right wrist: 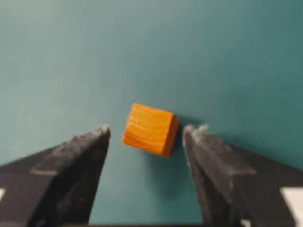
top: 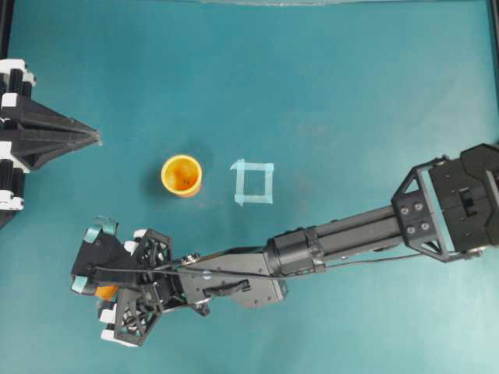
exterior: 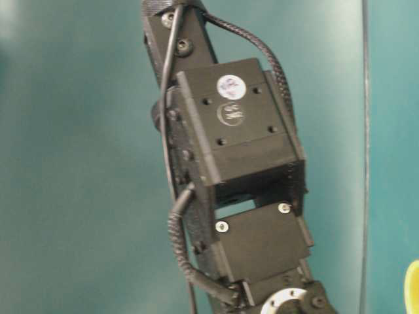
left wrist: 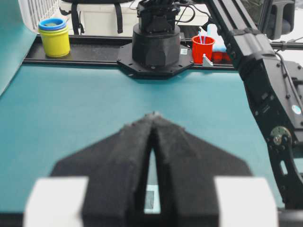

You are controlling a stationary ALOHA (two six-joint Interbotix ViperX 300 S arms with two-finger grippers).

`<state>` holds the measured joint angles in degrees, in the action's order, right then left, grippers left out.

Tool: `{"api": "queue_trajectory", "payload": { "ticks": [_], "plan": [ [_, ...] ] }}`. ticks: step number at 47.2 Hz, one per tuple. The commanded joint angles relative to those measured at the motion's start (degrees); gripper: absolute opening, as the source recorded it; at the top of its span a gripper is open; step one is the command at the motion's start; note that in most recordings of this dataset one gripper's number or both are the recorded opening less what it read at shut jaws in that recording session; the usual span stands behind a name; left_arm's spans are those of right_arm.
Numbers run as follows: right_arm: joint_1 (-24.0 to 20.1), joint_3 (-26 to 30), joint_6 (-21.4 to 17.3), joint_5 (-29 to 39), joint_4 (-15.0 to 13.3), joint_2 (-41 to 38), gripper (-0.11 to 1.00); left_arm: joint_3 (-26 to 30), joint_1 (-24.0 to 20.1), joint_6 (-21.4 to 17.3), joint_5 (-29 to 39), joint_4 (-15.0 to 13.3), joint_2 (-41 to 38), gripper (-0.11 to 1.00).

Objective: Move the block toward the cup with right arm.
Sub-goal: 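Lower the open right gripper around the orange cube, then close the right gripper on the orange cube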

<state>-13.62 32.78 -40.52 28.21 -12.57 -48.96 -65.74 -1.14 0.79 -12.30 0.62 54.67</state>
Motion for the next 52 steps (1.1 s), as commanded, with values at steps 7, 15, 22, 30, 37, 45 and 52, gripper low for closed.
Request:
{"api": "queue_trajectory", "payload": {
  "ticks": [7, 15, 22, 30, 37, 45, 52],
  "plan": [
    [-0.2, 2.1, -0.1, -1.8, -0.5, 0.9, 0.64, 1.6, -0.1, 0.1, -0.3, 0.1, -0.4, 0.01],
    [-0.2, 4.3, -0.1, -2.1, -0.5, -0.4, 0.64, 1.6, -0.1, 0.1, -0.4, 0.1, -0.4, 0.01],
    [-0.2, 5.3, -0.1, -2.0, -0.5, -1.2, 0.63, 1.5, -0.1, 0.1, -0.4, 0.1, -0.4, 0.01],
    [-0.2, 5.3, -0.1, -1.8, -0.5, -1.3, 0.63, 1.6, -0.1, 0.2, -0.4, 0.1, -0.4, 0.01],
    [-0.2, 5.3, -0.1, -1.7, -1.4, -1.3, 0.63, 1.6, -0.1, 0.2, -0.3, 0.1, -0.3, 0.01],
    [-0.2, 5.3, 0.0, -1.7, -2.3, -1.4, 0.53, 1.6, -0.1, 0.2, -0.4, 0.1, -0.3, 0.01],
    [-0.2, 5.3, 0.0, -1.8, -2.3, -1.2, 0.43, 1.6, -0.1, 0.3, -0.4, 0.1, -0.3, 0.01]
  ]
}}
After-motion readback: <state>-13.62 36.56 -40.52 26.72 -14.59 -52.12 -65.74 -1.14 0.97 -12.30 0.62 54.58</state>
